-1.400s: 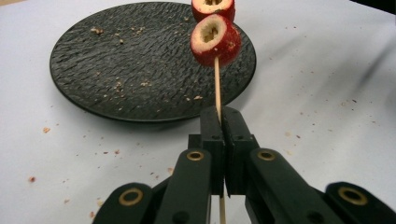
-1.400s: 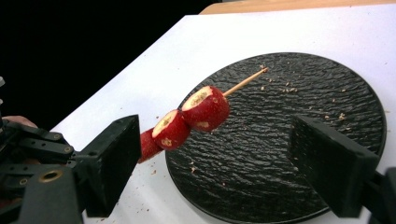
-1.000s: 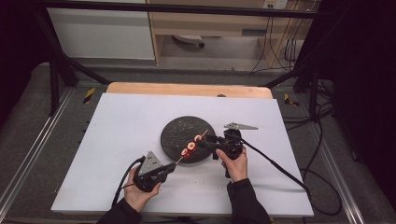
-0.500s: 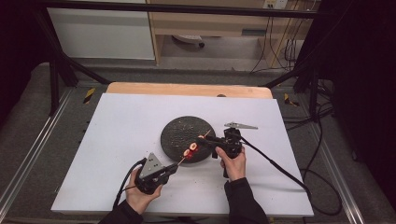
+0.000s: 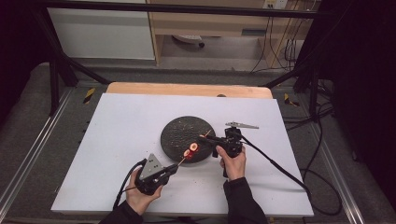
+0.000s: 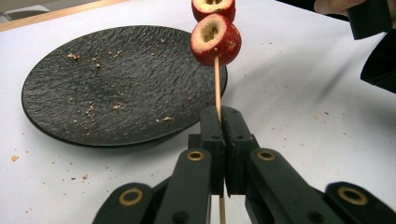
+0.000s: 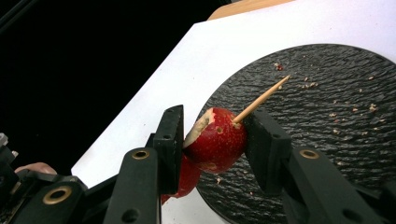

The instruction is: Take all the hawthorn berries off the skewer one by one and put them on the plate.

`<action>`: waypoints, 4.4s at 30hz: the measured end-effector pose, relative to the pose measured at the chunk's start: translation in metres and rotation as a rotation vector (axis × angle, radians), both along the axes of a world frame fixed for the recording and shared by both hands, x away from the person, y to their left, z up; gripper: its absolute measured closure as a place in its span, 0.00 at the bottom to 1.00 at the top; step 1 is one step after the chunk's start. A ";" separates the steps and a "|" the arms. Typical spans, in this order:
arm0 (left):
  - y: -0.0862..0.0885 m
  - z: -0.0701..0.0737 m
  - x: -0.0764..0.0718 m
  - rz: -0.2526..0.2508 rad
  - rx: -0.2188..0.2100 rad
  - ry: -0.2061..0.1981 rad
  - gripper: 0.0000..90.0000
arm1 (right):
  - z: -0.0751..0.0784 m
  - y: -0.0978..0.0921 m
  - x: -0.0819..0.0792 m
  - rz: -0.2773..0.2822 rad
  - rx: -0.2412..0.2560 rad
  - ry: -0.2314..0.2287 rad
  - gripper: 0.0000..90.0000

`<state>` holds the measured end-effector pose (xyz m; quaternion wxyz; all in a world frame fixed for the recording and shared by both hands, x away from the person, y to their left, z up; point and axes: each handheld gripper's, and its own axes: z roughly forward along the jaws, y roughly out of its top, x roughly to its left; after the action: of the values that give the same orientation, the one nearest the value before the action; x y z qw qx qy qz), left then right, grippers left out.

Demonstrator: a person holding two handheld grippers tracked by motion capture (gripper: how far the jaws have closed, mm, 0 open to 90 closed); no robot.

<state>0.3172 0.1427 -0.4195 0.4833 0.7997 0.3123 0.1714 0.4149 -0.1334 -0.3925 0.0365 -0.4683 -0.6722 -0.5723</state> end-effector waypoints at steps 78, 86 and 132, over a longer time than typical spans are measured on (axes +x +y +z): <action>0.032 -0.001 0.009 0.080 0.003 0.033 0.98 | -0.011 0.004 0.005 0.020 -0.221 -0.042 0.12; 0.012 -0.001 0.007 0.048 0.010 0.017 0.98 | -0.010 0.008 -0.005 0.051 -0.161 -0.031 0.22; 0.003 -0.001 -0.001 0.014 0.010 -0.003 0.98 | 0.006 -0.005 0.015 0.008 0.000 0.078 0.72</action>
<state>0.3159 0.1461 -0.4209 0.4787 0.7996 0.3162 0.1775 0.4297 -0.1384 -0.3860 0.0651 -0.4875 -0.6721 -0.5535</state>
